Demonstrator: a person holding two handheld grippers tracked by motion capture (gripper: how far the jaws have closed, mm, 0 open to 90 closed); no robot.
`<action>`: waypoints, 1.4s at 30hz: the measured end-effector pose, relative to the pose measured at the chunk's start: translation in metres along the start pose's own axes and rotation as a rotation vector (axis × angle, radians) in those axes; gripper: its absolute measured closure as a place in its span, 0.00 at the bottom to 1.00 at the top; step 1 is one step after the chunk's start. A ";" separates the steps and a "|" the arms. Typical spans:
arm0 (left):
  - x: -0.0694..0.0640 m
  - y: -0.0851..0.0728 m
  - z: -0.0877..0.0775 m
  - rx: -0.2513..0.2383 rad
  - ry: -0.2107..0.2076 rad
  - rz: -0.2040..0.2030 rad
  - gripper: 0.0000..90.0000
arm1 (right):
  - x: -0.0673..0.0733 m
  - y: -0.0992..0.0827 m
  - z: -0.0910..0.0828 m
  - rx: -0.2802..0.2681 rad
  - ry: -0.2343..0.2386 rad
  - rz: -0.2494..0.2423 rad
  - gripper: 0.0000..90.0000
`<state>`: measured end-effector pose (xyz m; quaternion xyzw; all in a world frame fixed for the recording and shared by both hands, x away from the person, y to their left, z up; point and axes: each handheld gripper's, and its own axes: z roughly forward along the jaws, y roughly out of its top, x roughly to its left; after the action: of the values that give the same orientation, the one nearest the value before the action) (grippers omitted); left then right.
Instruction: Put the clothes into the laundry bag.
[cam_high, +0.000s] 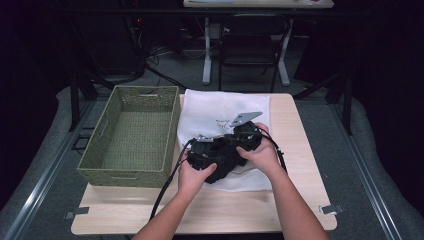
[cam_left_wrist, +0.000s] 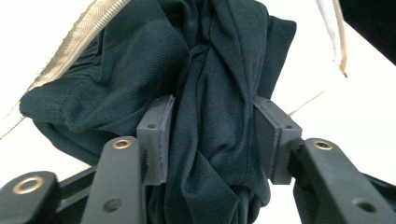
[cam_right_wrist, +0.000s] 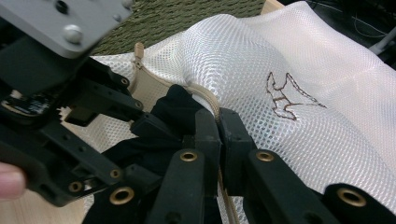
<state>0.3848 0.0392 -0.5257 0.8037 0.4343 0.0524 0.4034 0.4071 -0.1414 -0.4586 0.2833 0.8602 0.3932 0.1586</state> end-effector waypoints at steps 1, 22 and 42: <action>-0.001 0.000 -0.001 0.000 0.003 0.001 0.55 | 0.000 0.000 0.000 0.000 0.001 0.000 0.97; -0.006 -0.017 -0.016 0.021 0.018 0.031 0.45 | -0.001 -0.001 0.000 -0.003 -0.004 0.006 0.97; -0.007 -0.032 -0.014 0.056 0.028 0.034 0.45 | -0.001 -0.001 0.000 -0.004 -0.004 0.004 0.97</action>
<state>0.3533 0.0521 -0.5365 0.8210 0.4276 0.0583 0.3737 0.4078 -0.1429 -0.4594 0.2853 0.8585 0.3948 0.1602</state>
